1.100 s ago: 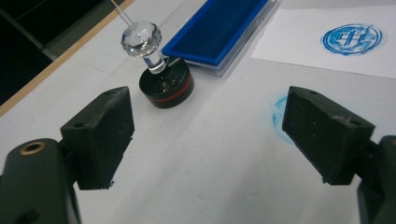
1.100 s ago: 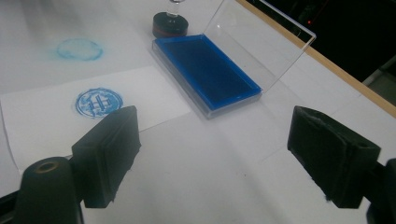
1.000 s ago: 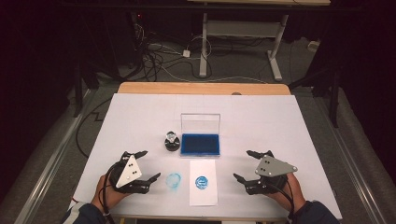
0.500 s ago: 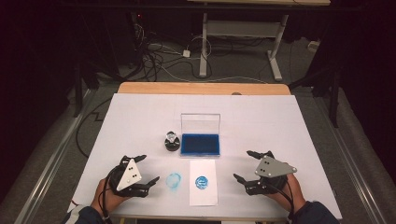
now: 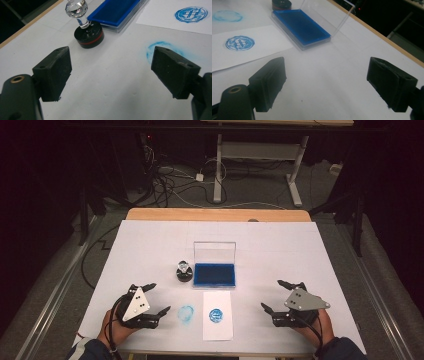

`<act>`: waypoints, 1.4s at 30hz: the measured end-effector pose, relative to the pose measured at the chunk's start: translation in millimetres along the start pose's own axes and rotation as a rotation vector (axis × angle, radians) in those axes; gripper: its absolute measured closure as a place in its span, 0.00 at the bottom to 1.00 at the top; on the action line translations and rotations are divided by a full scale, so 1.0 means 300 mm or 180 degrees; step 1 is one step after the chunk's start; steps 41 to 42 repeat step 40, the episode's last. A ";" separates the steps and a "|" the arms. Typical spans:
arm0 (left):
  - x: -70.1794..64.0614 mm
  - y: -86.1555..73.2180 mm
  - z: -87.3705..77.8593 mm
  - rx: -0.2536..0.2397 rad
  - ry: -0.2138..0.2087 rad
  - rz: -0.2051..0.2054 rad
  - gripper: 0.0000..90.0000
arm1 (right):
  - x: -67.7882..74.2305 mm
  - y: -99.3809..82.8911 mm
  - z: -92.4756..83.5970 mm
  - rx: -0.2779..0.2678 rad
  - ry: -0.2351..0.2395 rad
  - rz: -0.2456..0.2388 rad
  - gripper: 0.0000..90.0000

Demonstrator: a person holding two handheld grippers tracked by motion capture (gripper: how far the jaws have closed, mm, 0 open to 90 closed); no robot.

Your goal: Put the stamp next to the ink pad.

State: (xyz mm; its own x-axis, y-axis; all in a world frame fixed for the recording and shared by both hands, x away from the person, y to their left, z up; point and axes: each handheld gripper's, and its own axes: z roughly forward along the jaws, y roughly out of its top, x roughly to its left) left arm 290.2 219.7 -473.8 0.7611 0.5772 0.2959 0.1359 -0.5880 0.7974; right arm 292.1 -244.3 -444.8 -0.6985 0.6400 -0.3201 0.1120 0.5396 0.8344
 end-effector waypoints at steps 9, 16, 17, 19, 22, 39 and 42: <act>-0.001 0.007 0.009 -0.0009 -0.0009 0.0027 0.18 | 0.004 -0.058 -0.052 0.0066 -0.0065 0.0014 0.17; -0.004 0.003 0.003 0.0002 -0.0001 0.0016 0.18 | 0.011 -0.070 -0.069 0.0027 -0.0077 0.0004 0.17; -0.006 0.002 0.003 0.0012 -0.0014 0.0003 0.18 | 0.011 -0.072 -0.070 0.0029 -0.0080 0.0000 0.17; -0.005 0.001 0.002 0.0013 -0.0017 -0.0003 0.18 | 0.011 -0.073 -0.070 0.0017 -0.0065 0.0010 0.17; -0.006 0.001 0.002 0.0018 -0.0012 0.0002 0.18 | 0.012 -0.072 -0.070 0.0006 -0.0062 0.0002 0.17; -0.001 0.002 0.008 0.0039 -0.0019 0.0015 0.18 | 0.016 -0.069 -0.061 0.0043 -0.0034 -0.0054 0.17; -0.001 0.003 0.009 0.0045 -0.0020 0.0027 0.18 | 0.015 -0.069 -0.060 0.0049 -0.0031 -0.0055 0.17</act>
